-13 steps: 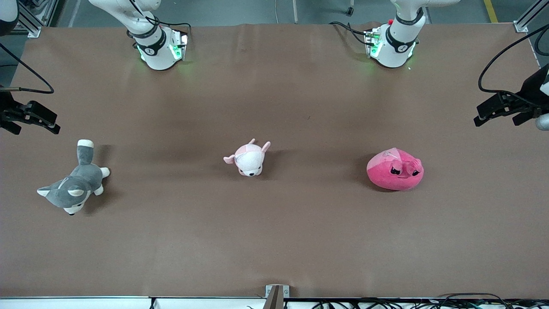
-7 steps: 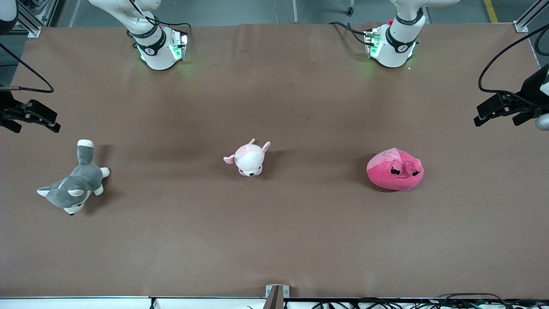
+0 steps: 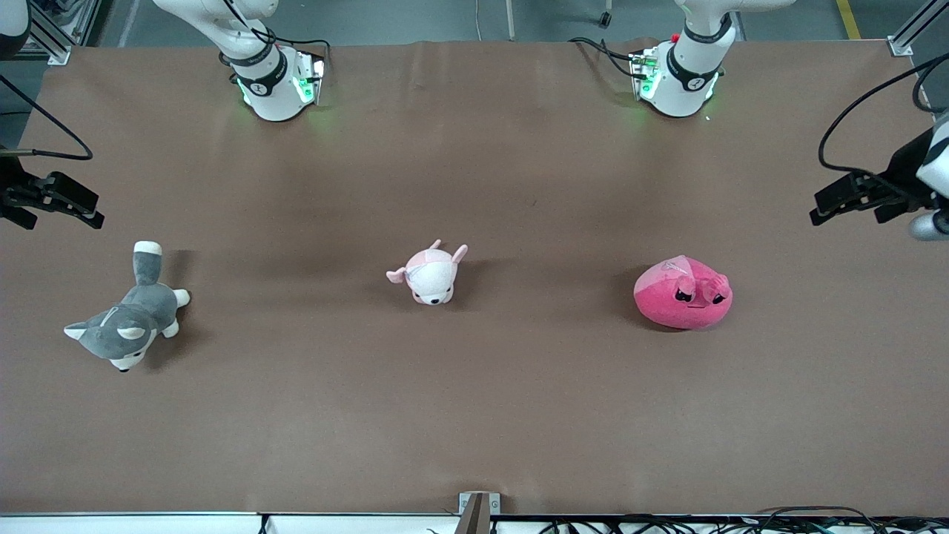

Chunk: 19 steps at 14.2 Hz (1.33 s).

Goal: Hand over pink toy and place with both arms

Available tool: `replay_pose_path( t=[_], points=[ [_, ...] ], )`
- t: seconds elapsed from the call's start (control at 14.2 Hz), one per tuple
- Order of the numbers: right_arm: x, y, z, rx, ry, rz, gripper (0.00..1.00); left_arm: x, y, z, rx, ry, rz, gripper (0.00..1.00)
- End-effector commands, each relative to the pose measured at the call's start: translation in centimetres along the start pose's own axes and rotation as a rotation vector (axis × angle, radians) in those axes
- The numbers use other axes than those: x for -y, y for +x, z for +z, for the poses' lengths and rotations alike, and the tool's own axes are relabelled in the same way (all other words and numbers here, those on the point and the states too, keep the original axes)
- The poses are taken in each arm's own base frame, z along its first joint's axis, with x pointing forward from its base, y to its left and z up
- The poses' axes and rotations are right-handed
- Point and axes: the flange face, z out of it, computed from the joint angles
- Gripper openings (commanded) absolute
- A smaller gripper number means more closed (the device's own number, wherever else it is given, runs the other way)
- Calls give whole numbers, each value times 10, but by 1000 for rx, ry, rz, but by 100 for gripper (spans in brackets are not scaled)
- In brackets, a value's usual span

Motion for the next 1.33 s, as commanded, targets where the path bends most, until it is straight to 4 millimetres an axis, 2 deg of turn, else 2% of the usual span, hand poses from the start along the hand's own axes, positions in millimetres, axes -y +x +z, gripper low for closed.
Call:
replay_pose_path(
  t=[0.0, 0.14, 0.28, 0.56, 0.7, 1.05, 1.12, 1.26],
  points=[
    [-1, -9, -5, -8, 12, 8, 100, -6, 21, 40, 54, -2, -5, 100],
    [-2, -9, -6, -9, 7, 7, 100, -9, 34, 82, 111, 0, -5, 100],
    [-1, -9, -9, -12, 4, 6, 100, -10, 39, 125, 135, -4, -26, 100],
    [0, -8, -10, -20, 5, 6, 100, -18, 34, 195, 136, -2, -55, 100],
    [-1, -8, -11, -24, 2, 4, 100, -21, 34, 222, 161, -1, -62, 100],
    [-2, -7, -18, -33, -1, 6, 100, -29, 31, 252, 205, -31, -69, 100],
    [-1, -7, -18, -33, 0, 2, 100, -29, 32, 256, 202, -31, -72, 94],
    [1, -6, -16, -30, 0, 1, 100, -29, 35, 259, 185, -34, -73, 76]
  ],
)
